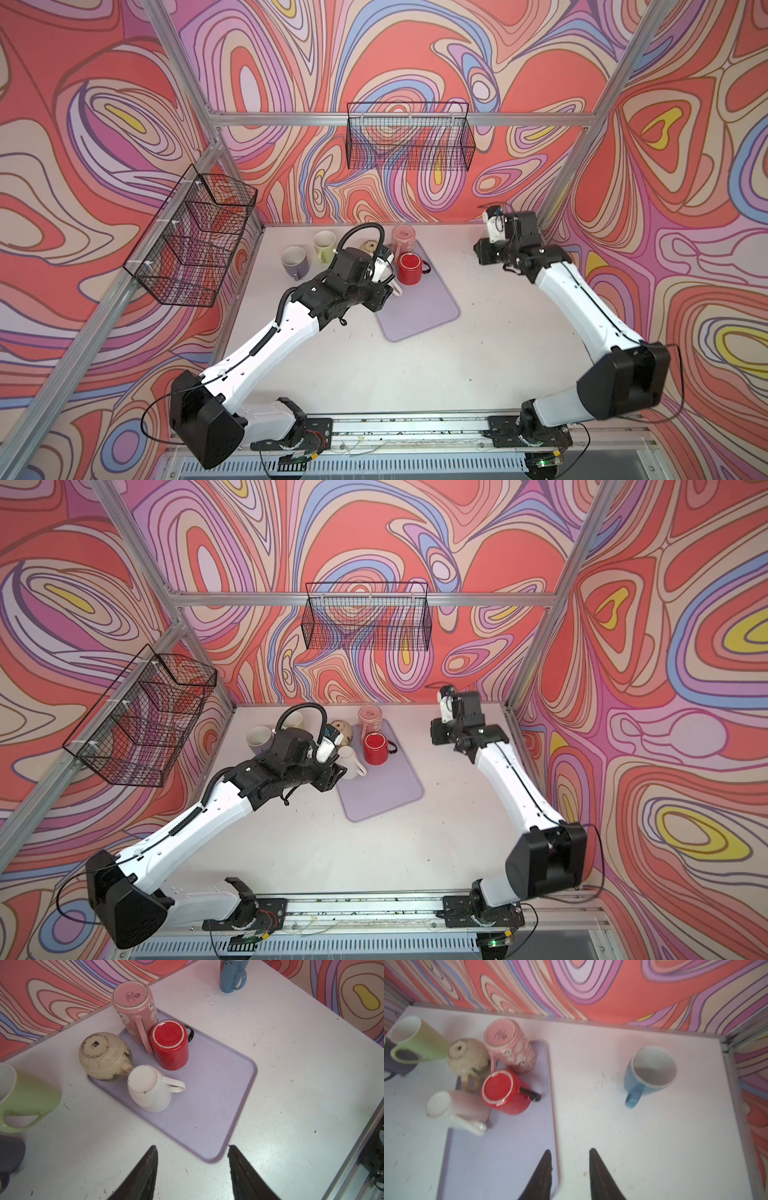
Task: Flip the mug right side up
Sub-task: 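Open the right gripper and lift it off the light blue mug, then move the right gripper to the upside-down white mug's handle on the tray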
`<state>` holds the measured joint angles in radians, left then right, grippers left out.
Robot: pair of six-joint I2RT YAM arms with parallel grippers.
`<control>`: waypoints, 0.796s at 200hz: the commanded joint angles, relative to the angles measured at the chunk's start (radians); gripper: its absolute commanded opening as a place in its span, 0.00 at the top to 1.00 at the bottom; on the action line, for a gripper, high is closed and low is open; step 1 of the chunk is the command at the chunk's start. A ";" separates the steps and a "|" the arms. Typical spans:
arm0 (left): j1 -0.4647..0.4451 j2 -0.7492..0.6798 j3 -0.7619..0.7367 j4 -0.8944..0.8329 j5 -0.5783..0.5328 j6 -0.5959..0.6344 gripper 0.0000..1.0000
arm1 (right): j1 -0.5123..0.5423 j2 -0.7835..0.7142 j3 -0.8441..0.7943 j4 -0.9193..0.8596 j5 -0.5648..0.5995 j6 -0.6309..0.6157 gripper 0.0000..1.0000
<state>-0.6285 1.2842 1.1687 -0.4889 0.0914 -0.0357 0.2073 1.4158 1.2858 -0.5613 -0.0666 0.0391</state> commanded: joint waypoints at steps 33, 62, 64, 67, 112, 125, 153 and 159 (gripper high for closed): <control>-0.015 -0.063 -0.155 0.136 -0.160 -0.289 0.44 | 0.147 -0.242 -0.381 0.310 0.088 0.189 0.76; -0.048 -0.135 -0.301 0.194 -0.236 -0.402 0.44 | 0.215 -0.266 -0.483 0.387 0.089 0.257 0.77; -0.050 -0.138 -0.304 0.192 -0.239 -0.407 0.45 | 0.218 -0.266 -0.488 0.395 0.090 0.262 0.76; -0.053 -0.139 -0.309 0.185 -0.247 -0.412 0.45 | 0.223 -0.263 -0.499 0.408 0.088 0.269 0.76; -0.100 -0.150 -0.354 0.133 -0.318 -0.482 0.45 | 0.310 -0.115 -0.540 0.587 0.097 0.327 0.80; -0.100 -0.167 -0.374 0.141 -0.315 -0.508 0.46 | 0.323 -0.063 -0.543 0.645 0.108 0.358 0.81; -0.100 -0.197 -0.399 0.125 -0.318 -0.535 0.46 | 0.333 0.051 -0.537 0.761 0.104 0.419 0.83; -0.100 -0.202 -0.397 0.113 -0.321 -0.537 0.46 | 0.338 0.075 -0.528 0.776 0.106 0.425 0.83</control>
<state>-0.7265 1.1122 0.7784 -0.3489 -0.1947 -0.5163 0.5320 1.4170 0.7521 0.0704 0.0212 0.3954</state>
